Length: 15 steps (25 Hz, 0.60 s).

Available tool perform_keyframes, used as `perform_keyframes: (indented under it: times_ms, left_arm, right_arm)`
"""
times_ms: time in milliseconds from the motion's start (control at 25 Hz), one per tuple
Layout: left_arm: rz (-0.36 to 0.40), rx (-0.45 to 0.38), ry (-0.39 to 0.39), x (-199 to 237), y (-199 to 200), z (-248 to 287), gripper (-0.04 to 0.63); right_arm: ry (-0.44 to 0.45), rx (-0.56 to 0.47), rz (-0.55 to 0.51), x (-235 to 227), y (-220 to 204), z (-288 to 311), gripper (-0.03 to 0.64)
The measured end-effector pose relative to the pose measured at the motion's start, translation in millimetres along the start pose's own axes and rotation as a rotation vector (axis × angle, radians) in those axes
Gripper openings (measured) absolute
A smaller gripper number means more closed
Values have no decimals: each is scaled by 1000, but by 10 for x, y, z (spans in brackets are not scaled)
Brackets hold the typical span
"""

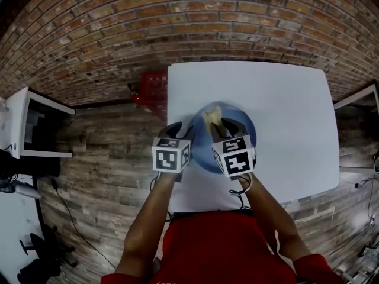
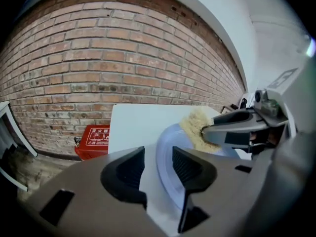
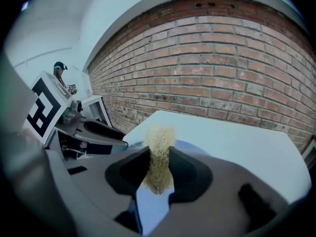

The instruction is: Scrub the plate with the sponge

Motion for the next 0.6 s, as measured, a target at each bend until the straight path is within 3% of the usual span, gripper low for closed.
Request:
perform_keyframes:
  times_ms: [320,600]
  left_arm:
    - [-10,131,-28,25,-162,227,187]
    - [-8,166,-36,40,-219,285,67]
  right_arm:
    - [24,86,6,115,-102,300,120]
    - [31,116,20,103,-144,412,120]
Point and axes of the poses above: the fingertips, and each gripper's own axes: z forward along the fingers, x to its left, y out of its top, the point moved 2 cm from there along -z, backward along the fingers, and after that the axes turned 2 degrees about -x, right-handed, at the moved point
